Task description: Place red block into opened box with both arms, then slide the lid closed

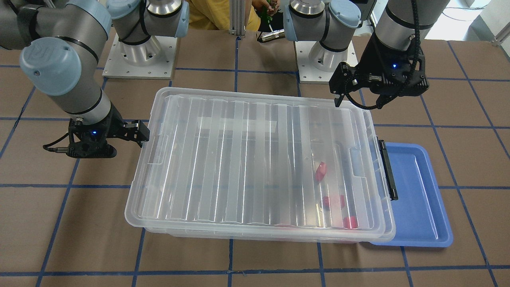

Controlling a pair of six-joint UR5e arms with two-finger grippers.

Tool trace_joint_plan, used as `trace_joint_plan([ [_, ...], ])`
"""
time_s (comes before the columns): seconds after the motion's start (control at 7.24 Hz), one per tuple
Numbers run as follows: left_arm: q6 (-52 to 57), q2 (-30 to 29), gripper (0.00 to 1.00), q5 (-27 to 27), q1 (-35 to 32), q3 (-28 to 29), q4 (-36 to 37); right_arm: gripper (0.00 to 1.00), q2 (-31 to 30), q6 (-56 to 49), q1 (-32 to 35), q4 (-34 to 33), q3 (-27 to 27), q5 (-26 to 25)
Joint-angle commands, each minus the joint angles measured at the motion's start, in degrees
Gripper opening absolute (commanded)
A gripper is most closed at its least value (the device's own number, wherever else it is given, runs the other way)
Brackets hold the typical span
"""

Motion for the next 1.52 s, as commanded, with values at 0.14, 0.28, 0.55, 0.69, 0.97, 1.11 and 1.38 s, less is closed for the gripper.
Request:
trace_joint_plan([
  [0.14,0.0,0.0,1.0,0.0,0.0,0.0,0.0,1.0,-0.9,0.0,-0.7,1.1,-4.3,-0.4],
  [0.28,0.0,0.0,1.0,0.0,0.0,0.0,0.0,1.0,-1.6,0.1,-0.6,7.4,-9.1,-0.3],
  [0.55,0.0,0.0,1.0,0.0,0.0,0.0,0.0,1.0,-3.1,1.3,-0.2,17.2,-15.8,-0.4],
  [0.69,0.0,0.0,1.0,0.0,0.0,0.0,0.0,1.0,-5.8,5.6,0.1,18.7,-15.2,-0.3],
  [0.97,0.0,0.0,1.0,0.0,0.0,0.0,0.0,1.0,-6.4,6.4,0.3,18.4,-12.4,0.0],
  [1.11,0.0,0.0,1.0,0.0,0.0,0.0,0.1,1.0,-6.3,6.4,1.4,18.0,-11.6,-0.1],
  [1.38,0.0,-0.1,1.0,0.0,0.0,0.0,0.1,1.0,-6.2,6.5,2.9,17.8,-11.4,-0.1],
])
